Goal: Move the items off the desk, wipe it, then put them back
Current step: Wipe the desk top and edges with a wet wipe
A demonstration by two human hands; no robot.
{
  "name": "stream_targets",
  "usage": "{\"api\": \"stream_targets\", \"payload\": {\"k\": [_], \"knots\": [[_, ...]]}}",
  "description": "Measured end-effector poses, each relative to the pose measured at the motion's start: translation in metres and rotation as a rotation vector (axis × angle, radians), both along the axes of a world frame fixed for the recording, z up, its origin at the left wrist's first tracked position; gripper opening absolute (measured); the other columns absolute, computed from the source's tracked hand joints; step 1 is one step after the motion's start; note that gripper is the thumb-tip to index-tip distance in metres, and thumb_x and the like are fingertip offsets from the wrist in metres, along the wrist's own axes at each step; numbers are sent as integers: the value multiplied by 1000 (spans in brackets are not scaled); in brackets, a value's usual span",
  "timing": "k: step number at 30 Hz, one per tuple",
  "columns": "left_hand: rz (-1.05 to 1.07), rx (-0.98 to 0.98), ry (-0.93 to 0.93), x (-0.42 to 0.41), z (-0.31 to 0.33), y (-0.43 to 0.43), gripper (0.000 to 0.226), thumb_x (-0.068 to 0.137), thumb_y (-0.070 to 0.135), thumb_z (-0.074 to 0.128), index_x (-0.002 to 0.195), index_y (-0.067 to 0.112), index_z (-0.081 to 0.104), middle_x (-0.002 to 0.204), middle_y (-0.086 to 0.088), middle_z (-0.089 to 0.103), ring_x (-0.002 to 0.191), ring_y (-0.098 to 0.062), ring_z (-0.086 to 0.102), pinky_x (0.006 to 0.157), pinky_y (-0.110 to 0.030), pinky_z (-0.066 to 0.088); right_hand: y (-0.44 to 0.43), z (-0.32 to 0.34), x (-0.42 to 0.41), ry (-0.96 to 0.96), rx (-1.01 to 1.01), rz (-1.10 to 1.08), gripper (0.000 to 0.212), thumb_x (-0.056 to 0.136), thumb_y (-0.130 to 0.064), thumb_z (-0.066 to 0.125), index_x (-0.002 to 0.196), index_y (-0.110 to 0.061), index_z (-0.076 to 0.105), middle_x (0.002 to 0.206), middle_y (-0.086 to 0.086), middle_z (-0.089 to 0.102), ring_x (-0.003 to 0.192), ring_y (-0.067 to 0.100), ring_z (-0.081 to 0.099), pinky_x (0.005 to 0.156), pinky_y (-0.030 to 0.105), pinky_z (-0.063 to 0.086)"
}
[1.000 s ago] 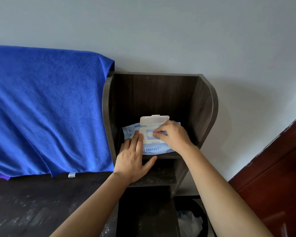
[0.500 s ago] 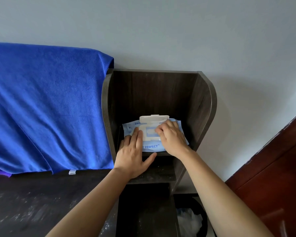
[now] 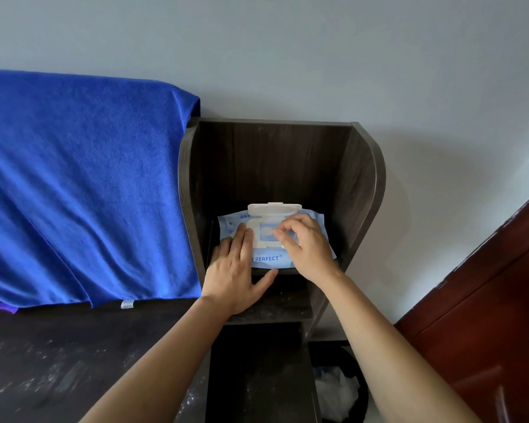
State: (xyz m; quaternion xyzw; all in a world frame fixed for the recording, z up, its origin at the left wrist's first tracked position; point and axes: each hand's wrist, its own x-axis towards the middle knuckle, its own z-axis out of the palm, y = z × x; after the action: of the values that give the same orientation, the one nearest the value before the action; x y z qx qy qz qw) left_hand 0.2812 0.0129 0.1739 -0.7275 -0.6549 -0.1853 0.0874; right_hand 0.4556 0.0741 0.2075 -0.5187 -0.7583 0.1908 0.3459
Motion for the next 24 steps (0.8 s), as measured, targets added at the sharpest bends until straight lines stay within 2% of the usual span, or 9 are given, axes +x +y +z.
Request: {"api": "stream_targets", "payload": {"k": [3,5,9,11,16,21,24], "knots": [[-3,3,-6,1,1,1,93,85,74,39,148,6,31,153,-15,38,123,-33,48,100,-46,43,-2,1,-2,3,3,0,24,100,-37,58,107,-14,64,117,-3,54,110,12,52,81,14,42],[-1,4,-7,1,1,1,93,85,74,38,149,7,31,153,-14,38,122,-33,48,100,-46,43,-5,6,-2,61,-41,0,23,102,-35,56,108,-13,62,114,-4,52,108,12,53,82,15,43],[2,-26,-14,0,1,1,93,85,76,35,152,12,24,157,-11,32,127,-32,44,104,-46,40,-15,21,6,322,-143,2,21,103,-36,52,103,-16,59,108,-8,55,103,11,58,81,19,49],[6,-47,-11,0,1,2,93,85,77,31,153,14,18,159,-10,28,131,-31,39,108,-46,36,-22,31,8,430,-161,2,18,103,-38,51,99,-22,59,106,-15,55,101,7,59,77,16,51],[17,-58,-26,1,0,3,88,88,75,23,154,18,14,160,-7,24,134,-28,35,110,-46,34,-30,52,3,470,-92,54,16,103,-37,52,98,-23,58,112,-11,54,98,-4,56,75,10,48],[18,-67,-37,1,-1,3,86,89,75,24,153,19,12,160,-6,23,134,-28,34,111,-46,33,-33,66,5,544,-47,52,20,103,-34,54,99,-17,63,110,-9,57,97,0,58,81,15,49],[15,-59,-42,1,-1,3,85,90,74,27,153,18,16,160,-7,26,134,-29,35,110,-47,34,-37,81,4,639,-10,54,16,100,-39,55,94,-27,64,108,-8,58,96,3,60,82,18,50]]}}
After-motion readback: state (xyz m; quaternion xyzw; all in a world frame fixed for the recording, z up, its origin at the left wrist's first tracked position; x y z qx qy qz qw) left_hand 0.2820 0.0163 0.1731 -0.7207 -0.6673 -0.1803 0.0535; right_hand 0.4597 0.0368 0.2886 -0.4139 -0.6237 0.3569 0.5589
